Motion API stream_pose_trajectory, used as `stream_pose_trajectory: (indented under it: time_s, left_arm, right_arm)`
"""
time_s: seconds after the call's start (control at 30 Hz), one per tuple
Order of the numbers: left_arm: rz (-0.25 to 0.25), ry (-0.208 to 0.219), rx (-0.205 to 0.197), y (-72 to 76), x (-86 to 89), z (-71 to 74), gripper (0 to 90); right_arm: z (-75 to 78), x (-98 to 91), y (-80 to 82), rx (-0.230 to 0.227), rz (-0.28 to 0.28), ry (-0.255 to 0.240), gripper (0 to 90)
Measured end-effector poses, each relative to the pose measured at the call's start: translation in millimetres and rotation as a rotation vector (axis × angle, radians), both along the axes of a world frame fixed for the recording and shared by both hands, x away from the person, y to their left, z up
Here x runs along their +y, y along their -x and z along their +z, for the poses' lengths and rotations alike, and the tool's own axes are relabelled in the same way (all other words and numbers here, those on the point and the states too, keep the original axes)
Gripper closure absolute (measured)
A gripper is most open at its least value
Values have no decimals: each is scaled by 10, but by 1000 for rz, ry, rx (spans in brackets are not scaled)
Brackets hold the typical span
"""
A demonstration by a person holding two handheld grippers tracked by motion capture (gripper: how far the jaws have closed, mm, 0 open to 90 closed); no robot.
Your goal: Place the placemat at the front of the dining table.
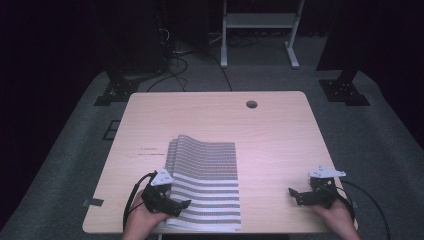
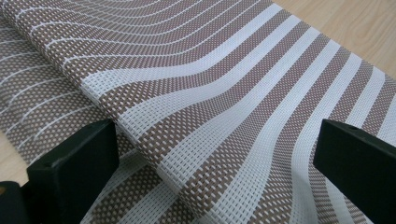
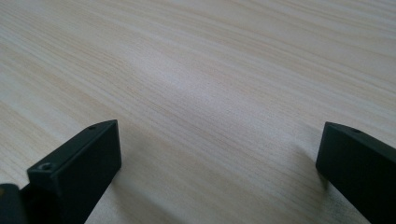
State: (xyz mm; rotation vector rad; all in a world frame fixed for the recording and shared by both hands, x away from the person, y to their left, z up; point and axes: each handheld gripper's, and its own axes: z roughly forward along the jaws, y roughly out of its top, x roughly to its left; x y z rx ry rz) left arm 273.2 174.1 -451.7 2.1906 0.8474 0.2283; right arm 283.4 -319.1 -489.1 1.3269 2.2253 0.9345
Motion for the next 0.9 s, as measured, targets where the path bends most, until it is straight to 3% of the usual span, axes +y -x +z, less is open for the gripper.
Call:
stream_pose_trajectory:
  time_s: [0.9]
  left_arm:
    - [-100, -79, 40, -108, -394, 13, 0]
  right_arm:
    - [0, 0, 0, 0, 0, 0, 0]
